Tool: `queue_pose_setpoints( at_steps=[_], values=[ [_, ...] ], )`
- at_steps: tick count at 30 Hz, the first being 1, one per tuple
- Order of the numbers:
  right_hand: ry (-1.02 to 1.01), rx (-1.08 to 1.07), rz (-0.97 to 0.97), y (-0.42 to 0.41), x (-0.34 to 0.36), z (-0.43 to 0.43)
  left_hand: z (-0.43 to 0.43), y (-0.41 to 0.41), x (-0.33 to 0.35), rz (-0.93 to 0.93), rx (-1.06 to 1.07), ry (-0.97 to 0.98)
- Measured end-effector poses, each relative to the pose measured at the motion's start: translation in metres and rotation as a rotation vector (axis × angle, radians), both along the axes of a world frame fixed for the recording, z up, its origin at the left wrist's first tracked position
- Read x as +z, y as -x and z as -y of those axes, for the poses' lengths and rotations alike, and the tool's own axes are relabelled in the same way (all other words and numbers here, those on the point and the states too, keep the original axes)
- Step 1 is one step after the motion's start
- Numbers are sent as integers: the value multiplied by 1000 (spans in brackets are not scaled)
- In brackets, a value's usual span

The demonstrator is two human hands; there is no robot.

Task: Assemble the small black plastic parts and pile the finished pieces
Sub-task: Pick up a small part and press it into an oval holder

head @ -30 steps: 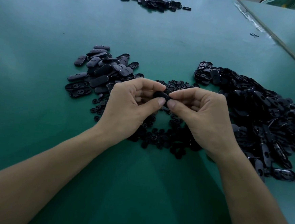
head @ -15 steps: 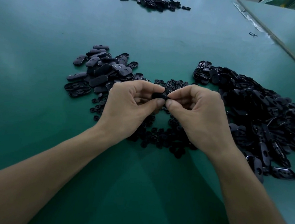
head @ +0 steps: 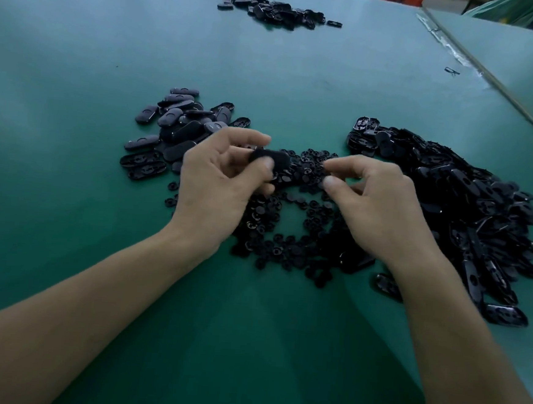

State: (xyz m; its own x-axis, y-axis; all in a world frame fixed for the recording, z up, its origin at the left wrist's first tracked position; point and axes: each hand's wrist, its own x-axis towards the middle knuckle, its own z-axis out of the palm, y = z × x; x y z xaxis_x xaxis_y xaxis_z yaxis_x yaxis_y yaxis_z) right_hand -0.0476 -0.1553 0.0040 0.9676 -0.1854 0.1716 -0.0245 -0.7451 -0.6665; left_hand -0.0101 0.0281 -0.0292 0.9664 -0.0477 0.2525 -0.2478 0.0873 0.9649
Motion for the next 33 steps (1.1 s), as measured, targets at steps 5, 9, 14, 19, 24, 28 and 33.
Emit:
queue_pose_setpoints(
  at_steps=[5, 9, 14, 19, 24, 28, 33],
  values=[
    [295, -214, -122, -8, -5, 17, -1, -10, -1, -146, 209, 259],
    [410, -263, -254, -12, -6, 20, -2, -13, -2, -225, 251, 266],
    [483, -268, -230, -13, -7, 23, -2, -14, -4, -212, 190, 188],
    [363, -302, -158, -14, -5, 27, -4, -14, -7, -160, 174, 102],
    [323, -318, -142, -14, -10, 25, -4, -14, -9, -126, 183, 61],
    [345, -295, -139, -14, -12, 27, -3, -12, -9, -109, 179, 47],
    [313, -336, -121, -12, -12, 26, -3, -7, -7, 8, 183, 11]
  ],
)
